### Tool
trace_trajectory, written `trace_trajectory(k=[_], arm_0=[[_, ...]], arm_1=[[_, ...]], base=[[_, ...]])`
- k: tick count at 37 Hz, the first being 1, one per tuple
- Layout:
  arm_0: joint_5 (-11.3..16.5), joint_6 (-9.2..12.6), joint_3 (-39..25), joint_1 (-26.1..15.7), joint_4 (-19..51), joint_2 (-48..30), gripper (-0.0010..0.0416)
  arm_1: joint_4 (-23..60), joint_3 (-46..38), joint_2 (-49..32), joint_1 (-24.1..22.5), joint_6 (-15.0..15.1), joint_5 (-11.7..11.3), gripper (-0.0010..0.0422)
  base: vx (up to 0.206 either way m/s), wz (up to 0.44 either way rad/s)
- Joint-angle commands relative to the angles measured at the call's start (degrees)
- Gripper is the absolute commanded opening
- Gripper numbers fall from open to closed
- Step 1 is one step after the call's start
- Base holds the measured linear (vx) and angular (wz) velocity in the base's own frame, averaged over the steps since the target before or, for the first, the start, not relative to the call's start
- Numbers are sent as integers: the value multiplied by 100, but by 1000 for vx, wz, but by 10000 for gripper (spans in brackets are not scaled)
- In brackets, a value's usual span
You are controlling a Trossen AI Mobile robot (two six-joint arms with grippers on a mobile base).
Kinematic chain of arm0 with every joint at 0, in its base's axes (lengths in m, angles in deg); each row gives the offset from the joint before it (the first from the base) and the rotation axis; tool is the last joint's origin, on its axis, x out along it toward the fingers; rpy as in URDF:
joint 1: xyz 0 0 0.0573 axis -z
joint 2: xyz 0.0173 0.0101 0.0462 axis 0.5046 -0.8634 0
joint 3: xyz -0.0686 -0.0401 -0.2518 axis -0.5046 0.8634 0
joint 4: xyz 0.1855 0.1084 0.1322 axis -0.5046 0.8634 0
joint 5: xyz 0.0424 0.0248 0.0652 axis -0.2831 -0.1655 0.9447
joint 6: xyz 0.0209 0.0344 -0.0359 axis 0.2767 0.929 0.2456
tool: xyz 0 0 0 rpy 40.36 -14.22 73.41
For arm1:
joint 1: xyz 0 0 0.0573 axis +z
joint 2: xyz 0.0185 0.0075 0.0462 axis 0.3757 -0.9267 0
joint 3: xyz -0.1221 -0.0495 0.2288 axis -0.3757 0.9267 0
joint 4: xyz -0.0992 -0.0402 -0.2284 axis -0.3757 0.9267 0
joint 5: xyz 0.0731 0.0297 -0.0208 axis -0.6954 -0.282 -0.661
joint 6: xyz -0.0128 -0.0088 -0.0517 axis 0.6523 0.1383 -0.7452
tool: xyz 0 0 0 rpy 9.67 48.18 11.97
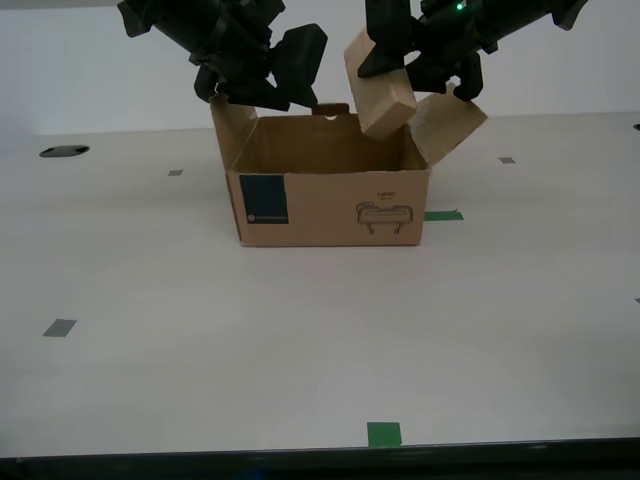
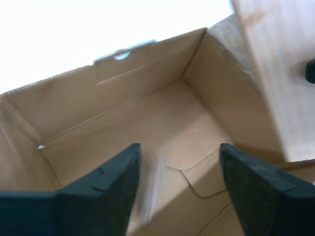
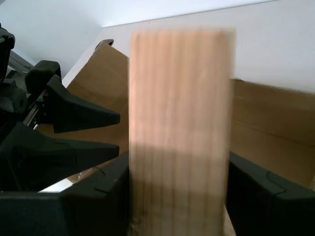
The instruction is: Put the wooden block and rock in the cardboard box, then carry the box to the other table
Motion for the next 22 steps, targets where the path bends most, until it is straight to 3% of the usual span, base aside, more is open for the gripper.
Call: trace_trajectory(k=[1, 8, 13, 18, 22], arm_0=[[-13, 24, -7, -2, -31, 2, 233], [-11, 28, -7, 0, -31, 2, 286], [11, 52, -7, 0, -28, 15, 308], [17, 68, -7, 13, -7, 186, 310], [7, 70, -7, 59, -7, 402, 297]], arm_1=[[-2, -2, 4, -7, -17, 24, 261], [2, -2, 4, -7, -87, 24, 321], [0, -2, 7, -4, -334, 35, 350], [-2, -2, 13, -4, -656, 365, 368], [0, -7, 26, -4, -822, 407, 376]], base=[[0, 0], [0, 0], [0, 0], [0, 0], [0, 0]])
